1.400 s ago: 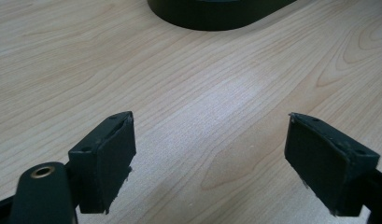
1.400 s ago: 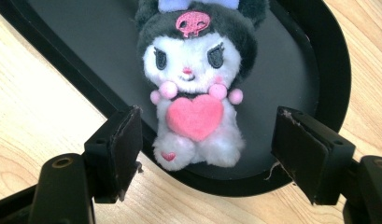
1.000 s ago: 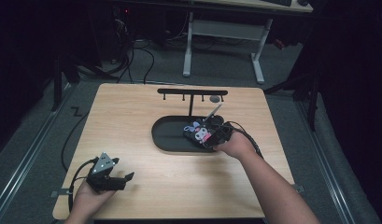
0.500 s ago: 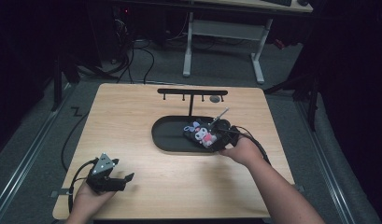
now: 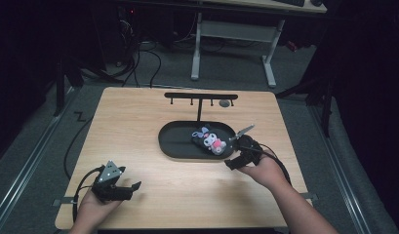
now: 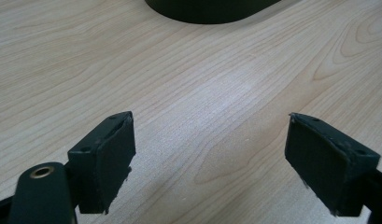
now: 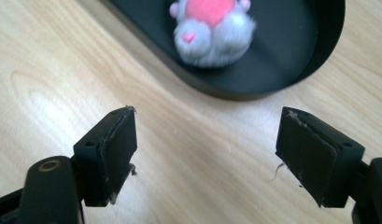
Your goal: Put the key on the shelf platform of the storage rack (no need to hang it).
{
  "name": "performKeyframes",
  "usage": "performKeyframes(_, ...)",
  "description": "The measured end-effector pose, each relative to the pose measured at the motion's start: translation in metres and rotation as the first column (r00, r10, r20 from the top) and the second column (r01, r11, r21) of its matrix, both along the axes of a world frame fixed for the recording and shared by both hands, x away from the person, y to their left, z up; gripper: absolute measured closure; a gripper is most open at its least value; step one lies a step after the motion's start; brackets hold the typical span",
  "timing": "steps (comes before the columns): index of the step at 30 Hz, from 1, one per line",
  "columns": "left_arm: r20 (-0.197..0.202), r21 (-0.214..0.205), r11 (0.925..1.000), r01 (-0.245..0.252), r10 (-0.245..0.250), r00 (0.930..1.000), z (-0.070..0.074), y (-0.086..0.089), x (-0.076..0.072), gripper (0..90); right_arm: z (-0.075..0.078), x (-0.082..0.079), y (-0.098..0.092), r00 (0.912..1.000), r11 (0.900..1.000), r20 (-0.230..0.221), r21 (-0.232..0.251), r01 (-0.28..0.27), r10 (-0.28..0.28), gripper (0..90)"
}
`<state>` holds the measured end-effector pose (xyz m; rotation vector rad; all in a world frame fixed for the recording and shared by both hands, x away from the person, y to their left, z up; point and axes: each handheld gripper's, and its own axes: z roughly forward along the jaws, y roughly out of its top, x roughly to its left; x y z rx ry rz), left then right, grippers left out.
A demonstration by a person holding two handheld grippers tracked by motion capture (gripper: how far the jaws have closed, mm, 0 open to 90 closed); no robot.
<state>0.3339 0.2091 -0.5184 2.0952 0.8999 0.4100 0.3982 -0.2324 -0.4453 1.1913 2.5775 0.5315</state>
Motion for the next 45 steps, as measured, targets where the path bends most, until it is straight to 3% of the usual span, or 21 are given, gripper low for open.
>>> performKeyframes(7, -0.001, -0.010, 0.9999, -0.006, 0.006, 1.0000, 0.000, 0.001, 0.000, 17.0, -0.009, -0.028, -0.025, 0.9954, 0.9984, 0.093, 0.054, 0.016, -0.022, 20.6)
performKeyframes(12, 0.003, -0.013, 0.9999, 0.011, -0.011, 0.9999, -0.001, -0.002, -0.001, 17.1, -0.016, -0.046, -0.036, 0.9804, 0.9928, 0.192, 0.118, 0.021, -0.044, 20.6)
performKeyframes(15, 0.006, -0.016, 0.9998, 0.012, -0.012, 0.9999, -0.001, -0.003, 0.000, 17.1, -0.019, -0.053, -0.040, 0.9747, 0.9887, 0.217, 0.149, 0.021, -0.054, 20.6)
performKeyframes(16, 0.011, -0.019, 0.9997, 0.014, -0.013, 0.9998, -0.001, -0.004, 0.000, 17.1, -0.022, -0.059, -0.044, 0.9674, 0.9819, 0.241, 0.187, 0.031, -0.076, 20.6)
performKeyframes(20, 0.024, -0.024, 0.9996, 0.014, -0.014, 0.9996, 0.002, -0.010, 0.000, 17.1, -0.026, -0.072, -0.053, 0.9462, 0.9673, 0.303, 0.251, 0.035, -0.113, 20.5)
performKeyframes(22, 0.028, -0.026, 0.9995, 0.021, -0.020, 0.9994, 0.003, -0.014, 0.000, 17.1, -0.029, -0.080, -0.056, 0.9290, 0.9615, 0.345, 0.272, 0.038, -0.134, 20.4)
performKeyframes(23, 0.028, -0.026, 0.9995, 0.021, -0.020, 0.9994, 0.003, -0.014, 0.000, 17.1, -0.029, -0.080, -0.056, 0.9290, 0.9615, 0.345, 0.272, 0.038, -0.134, 20.4)
performKeyframes(25, 0.036, -0.024, 0.9993, 0.028, -0.027, 0.9990, 0.003, -0.022, -0.001, 17.1, -0.037, -0.092, -0.061, 0.9113, 0.9532, 0.384, 0.301, 0.029, -0.149, 19.9)
performKeyframes(28, 0.038, -0.025, 0.9990, 0.036, -0.035, 0.9987, 0.003, -0.028, -0.002, 17.1, -0.050, -0.107, -0.066, 0.8937, 0.9437, 0.415, 0.330, 0.027, -0.171, 19.0)
performKeyframes(30, 0.038, -0.029, 0.9988, 0.040, -0.039, 0.9985, 0.003, -0.033, -0.002, 17.1, -0.061, -0.122, -0.069, 0.8674, 0.9383, 0.458, 0.345, 0.028, -0.194, 19.1)
performKeyframes(31, 0.036, -0.031, 0.9986, 0.042, -0.041, 0.9985, 0.002, -0.035, -0.002, 17.1, -0.064, -0.128, -0.072, 0.8629, 0.9390, 0.467, 0.343, 0.024, -0.193, 19.1)
performKeyframes(32, 0.032, -0.032, 0.9985, 0.045, -0.044, 0.9985, 0.001, -0.038, -0.001, 17.1, -0.063, -0.130, -0.074, 0.8725, 0.9363, 0.451, 0.351, 0.021, -0.189, 18.9)
performKeyframes(33, 0.032, -0.032, 0.9985, 0.045, -0.044, 0.9985, 0.001, -0.038, -0.001, 17.2, -0.063, -0.130, -0.074, 0.8725, 0.9363, 0.451, 0.351, 0.021, -0.189, 18.9)
performKeyframes(34, 0.020, -0.023, 0.9981, 0.056, -0.056, 0.9982, 0.000, -0.042, 0.000, 17.2, -0.062, -0.134, -0.081, 0.8558, 0.9354, 0.473, 0.352, 0.033, -0.209, 18.8)
performKeyframes(35, 0.016, -0.016, 0.9982, 0.059, -0.058, 0.9982, -0.001, -0.045, 0.000, 17.2, -0.062, -0.133, -0.084, 0.8512, 0.9319, 0.474, 0.360, 0.046, -0.225, 18.8)
performKeyframes(36, 0.014, -0.013, 0.9982, 0.059, -0.059, 0.9982, -0.002, -0.046, 0.000, 17.1, -0.063, -0.132, -0.087, 0.8540, 0.9230, 0.459, 0.380, 0.061, -0.246, 18.8)
performKeyframes(38, 0.015, -0.011, 0.9980, 0.062, -0.062, 0.9980, -0.002, -0.049, -0.001, 17.0, -0.064, -0.131, -0.091, 0.8517, 0.9088, 0.449, 0.411, 0.072, -0.270, 18.8)
performKeyframes(45, 0.028, -0.012, 0.9976, 0.068, -0.067, 0.9973, 0.001, -0.043, -0.004, 17.0, -0.066, -0.128, -0.093, 0.8512, 0.9039, 0.440, 0.418, 0.089, -0.287, 18.4)
